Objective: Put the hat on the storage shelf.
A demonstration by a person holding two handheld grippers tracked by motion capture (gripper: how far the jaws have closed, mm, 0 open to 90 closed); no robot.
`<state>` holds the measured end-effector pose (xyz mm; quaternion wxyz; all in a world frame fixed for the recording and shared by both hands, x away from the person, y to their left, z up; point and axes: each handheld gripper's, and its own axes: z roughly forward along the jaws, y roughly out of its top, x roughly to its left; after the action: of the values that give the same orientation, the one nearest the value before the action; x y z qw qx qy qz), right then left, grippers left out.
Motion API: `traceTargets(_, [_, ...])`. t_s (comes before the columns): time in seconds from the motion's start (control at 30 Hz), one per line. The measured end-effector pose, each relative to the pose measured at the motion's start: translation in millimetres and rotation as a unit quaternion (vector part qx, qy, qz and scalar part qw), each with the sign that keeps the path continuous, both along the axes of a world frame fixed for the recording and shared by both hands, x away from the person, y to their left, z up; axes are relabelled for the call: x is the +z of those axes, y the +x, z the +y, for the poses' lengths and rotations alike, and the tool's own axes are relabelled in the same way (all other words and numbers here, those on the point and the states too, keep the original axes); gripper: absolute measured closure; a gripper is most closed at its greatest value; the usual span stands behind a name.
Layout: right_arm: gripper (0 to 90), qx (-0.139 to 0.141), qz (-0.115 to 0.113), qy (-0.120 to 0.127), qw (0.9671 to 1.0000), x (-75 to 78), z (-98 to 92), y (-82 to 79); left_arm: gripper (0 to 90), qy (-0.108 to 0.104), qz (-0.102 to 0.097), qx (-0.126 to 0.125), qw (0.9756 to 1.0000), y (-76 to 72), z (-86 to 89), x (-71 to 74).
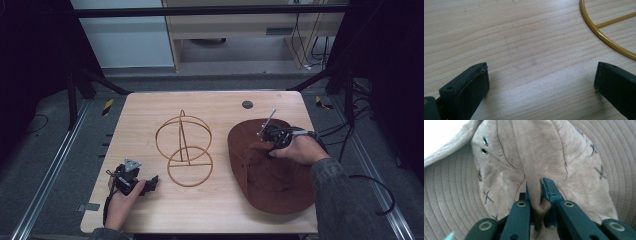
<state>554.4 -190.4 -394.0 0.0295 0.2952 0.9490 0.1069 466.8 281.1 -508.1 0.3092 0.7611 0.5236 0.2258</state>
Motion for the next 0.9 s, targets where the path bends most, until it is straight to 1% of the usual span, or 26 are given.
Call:
traceTargets(0.03, [86.2, 0.0, 0.0, 0.0, 1.0, 0.0, 0.0, 0.0, 0.0, 0.0, 0.0, 0.0, 1.0, 0.0, 0.0, -0.1])
traceTargets(0.1, [86.6, -0.001, -0.002, 0.006, 1.0, 6.4, -1.0, -1.5, 0.0, 0.0, 0.0, 0.0, 1.0, 0.0, 0.0, -0.1])
traceTargets(0.2, [86.9, -0.007, -0.014, 0.017, 0.9997, 19.5, -2.4, -3.3, 0.0, 0.0, 0.0, 0.0, 1.0, -0.1, 0.0, -0.1])
traceTargets(0.23, [86.9, -0.012, -0.014, 0.02, 0.9996, 24.1, -2.5, -4.2, 0.0, 0.0, -0.001, 0.0, 1.0, -0.1, 0.0, -0.1])
traceTargets(0.27, [86.9, -0.015, -0.017, 0.027, 0.9994, 33.3, -2.2, -5.4, 0.0, 0.0, -0.001, 0.0, 1.0, -0.1, 0.1, -0.1])
traceTargets(0.3, [86.9, -0.015, -0.017, 0.027, 0.9994, 33.3, -2.2, -5.4, 0.0, 0.0, -0.001, 0.0, 1.0, -0.1, 0.1, -0.1])
traceTargets(0.33, [86.9, -0.016, -0.021, 0.029, 0.9992, 37.7, -1.7, -5.9, 0.0, 0.0, 0.0, -0.001, 1.0, -0.2, 0.1, 0.0])
traceTargets(0.37, [86.9, -0.02, -0.023, 0.029, 0.9991, 46.7, -0.1, -6.2, 0.0, 0.0, 0.0, 0.0, 1.0, -0.2, 0.1, -0.1])
traceTargets(0.4, [86.9, -0.02, -0.023, 0.029, 0.9991, 46.7, -0.1, -6.2, 0.0, 0.0, 0.0, 0.0, 1.0, -0.2, 0.1, -0.1])
traceTargets(0.43, [86.8, -0.024, -0.028, 0.03, 0.9989, 53.2, 1.1, -6.1, 0.0, 0.0, 0.0, 0.0, 1.0, -0.2, 0.1, -0.1])
traceTargets(0.47, [86.8, -0.027, -0.034, 0.034, 0.9985, 64.0, 2.9, -5.2, 0.0, 0.0, 0.0, -0.001, 1.0, -0.2, 0.2, -0.1])
traceTargets(0.5, [86.8, -0.027, -0.034, 0.034, 0.9985, 64.0, 2.9, -5.2, 0.0, 0.0, 0.0, 0.0, 1.0, -0.3, 0.1, -0.1])
traceTargets(0.53, [86.8, -0.033, -0.041, 0.036, 0.998, 75.0, 5.2, -4.5, 0.0, 0.0, -0.001, 0.0, 1.0, -0.3, 0.1, -0.2])
traceTargets(0.57, [86.8, -0.033, -0.041, 0.036, 0.998, 75.0, 5.2, -4.5, 0.0, 0.0, -0.001, 0.0, 1.0, -0.3, 0.1, -0.2])
traceTargets(0.6, [86.8, -0.033, -0.046, 0.036, 0.9977, 80.4, 6.4, -4.0, 0.0, 0.0, -0.001, -0.001, 1.0, -0.3, 0.2, -0.2])
traceTargets(0.63, [86.8, -0.034, -0.052, 0.038, 0.9974, 91.2, 9.0, -3.9, 0.0, 0.0, -0.001, -0.002, 1.0, -0.3, 0.2, -0.2])
traceTargets(0.67, [86.8, -0.034, -0.052, 0.038, 0.9974, 91.2, 9.0, -3.9, 0.0, 0.0, -0.001, -0.002, 1.0, -0.2, 0.3, -0.2])
traceTargets(0.73, [86.7, -0.032, -0.058, 0.04, 0.997, 101.8, 10.9, -4.1, 0.0, 0.0, -0.001, -0.002, 1.0, -0.2, 0.3, -0.2])
traceTargets(0.77, [86.8, -0.036, -0.063, 0.042, 0.9965, 112.5, 12.4, -5.0, 0.0, 0.0, -0.001, -0.002, 1.0, -0.2, 0.3, -0.2])
traceTargets(0.83, [86.7, -0.036, -0.069, 0.044, 0.996, 122.2, 13.1, -5.8, 0.0, 0.0, -0.001, -0.003, 1.0, -0.2, 0.3, -0.2])
traceTargets(0.87, [86.7, -0.036, -0.069, 0.044, 0.996, 122.2, 13.1, -5.8, 0.0, 0.0, -0.001, -0.003, 1.0, -0.2, 0.3, -0.2])
traceTargets(0.9, [86.7, -0.035, -0.071, 0.048, 0.9957, 126.6, 13.0, -6.1, 0.0, 0.0, -0.001, -0.003, 1.0, -0.2, 0.3, -0.2])
